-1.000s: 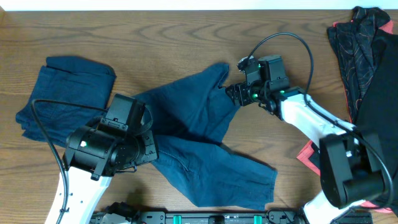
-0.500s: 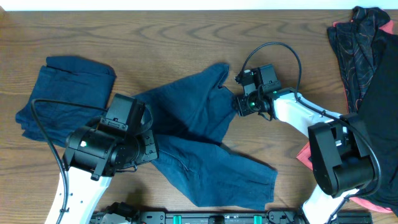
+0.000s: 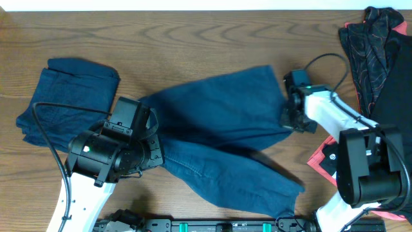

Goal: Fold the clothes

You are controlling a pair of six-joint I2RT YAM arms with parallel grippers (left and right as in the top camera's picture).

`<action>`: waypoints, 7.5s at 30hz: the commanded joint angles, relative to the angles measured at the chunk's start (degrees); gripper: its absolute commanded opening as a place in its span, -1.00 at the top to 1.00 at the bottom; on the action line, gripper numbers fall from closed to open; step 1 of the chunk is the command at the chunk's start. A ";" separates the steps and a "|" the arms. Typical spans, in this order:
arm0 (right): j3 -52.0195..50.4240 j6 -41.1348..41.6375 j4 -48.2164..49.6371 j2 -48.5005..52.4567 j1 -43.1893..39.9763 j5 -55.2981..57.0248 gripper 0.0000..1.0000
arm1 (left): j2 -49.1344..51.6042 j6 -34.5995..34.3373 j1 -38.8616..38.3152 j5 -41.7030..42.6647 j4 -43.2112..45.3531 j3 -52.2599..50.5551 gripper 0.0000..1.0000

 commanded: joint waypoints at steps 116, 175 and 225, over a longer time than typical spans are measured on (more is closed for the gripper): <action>-30.97 13.51 7.19 -35.06 4.61 -28.20 0.23 | 19.19 -1.38 0.28 -11.85 30.73 0.31 0.88; 3.37 -0.76 -4.13 -32.87 -3.17 -15.17 0.98 | 6.16 2.12 5.42 -12.26 17.57 0.33 0.87; 17.03 -20.17 45.53 3.28 2.91 -15.17 0.98 | 31.69 -16.63 18.08 -24.30 49.13 0.33 0.86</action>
